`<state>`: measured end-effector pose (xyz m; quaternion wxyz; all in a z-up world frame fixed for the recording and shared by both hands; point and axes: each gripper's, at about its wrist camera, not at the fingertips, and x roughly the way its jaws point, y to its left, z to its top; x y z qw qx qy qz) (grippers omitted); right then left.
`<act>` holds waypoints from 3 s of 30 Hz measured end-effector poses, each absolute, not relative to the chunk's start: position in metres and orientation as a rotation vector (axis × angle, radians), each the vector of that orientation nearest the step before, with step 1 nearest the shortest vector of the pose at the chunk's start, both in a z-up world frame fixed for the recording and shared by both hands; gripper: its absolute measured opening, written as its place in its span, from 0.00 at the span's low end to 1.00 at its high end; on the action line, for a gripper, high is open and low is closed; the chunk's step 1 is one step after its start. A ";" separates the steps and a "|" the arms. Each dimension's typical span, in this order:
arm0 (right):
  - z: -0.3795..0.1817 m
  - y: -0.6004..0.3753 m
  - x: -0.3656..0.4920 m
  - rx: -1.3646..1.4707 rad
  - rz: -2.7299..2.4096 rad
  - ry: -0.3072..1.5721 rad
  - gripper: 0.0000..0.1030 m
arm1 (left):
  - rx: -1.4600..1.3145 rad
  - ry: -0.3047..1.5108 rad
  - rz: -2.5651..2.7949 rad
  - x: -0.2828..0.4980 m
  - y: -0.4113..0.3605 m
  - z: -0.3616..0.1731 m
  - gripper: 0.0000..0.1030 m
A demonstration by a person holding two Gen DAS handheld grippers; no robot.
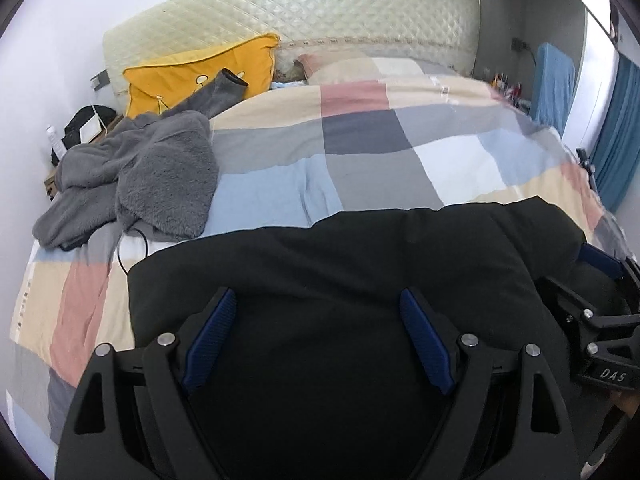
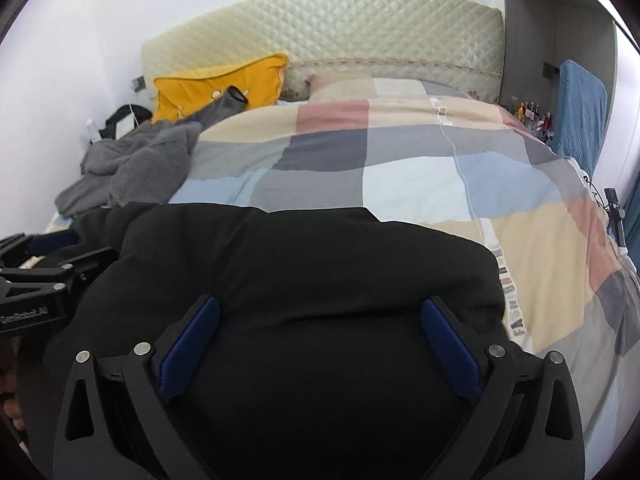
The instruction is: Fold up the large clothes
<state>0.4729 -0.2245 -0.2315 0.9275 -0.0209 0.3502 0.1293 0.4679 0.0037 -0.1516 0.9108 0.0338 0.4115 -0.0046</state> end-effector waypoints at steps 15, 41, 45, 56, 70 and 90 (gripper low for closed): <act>-0.248 -0.229 0.478 -0.084 0.280 0.686 0.99 | 0.068 0.847 0.038 0.475 0.012 -0.175 0.85; -0.255 -0.312 0.472 -0.035 0.175 0.699 0.99 | 0.013 0.887 0.274 0.449 0.104 -0.194 0.91; -0.262 -0.339 0.468 0.009 0.118 0.727 0.99 | 0.057 0.880 0.295 0.447 0.108 -0.196 0.92; -0.224 -0.362 0.446 0.054 0.075 0.667 0.99 | 0.051 0.836 0.336 0.427 0.119 -0.160 0.93; -0.103 -0.314 0.365 0.061 0.257 0.412 1.00 | -0.029 0.694 0.152 0.365 0.059 -0.058 1.00; -0.034 -0.277 0.214 -0.034 0.363 0.201 1.00 | -0.075 0.559 -0.040 0.230 0.000 0.018 1.00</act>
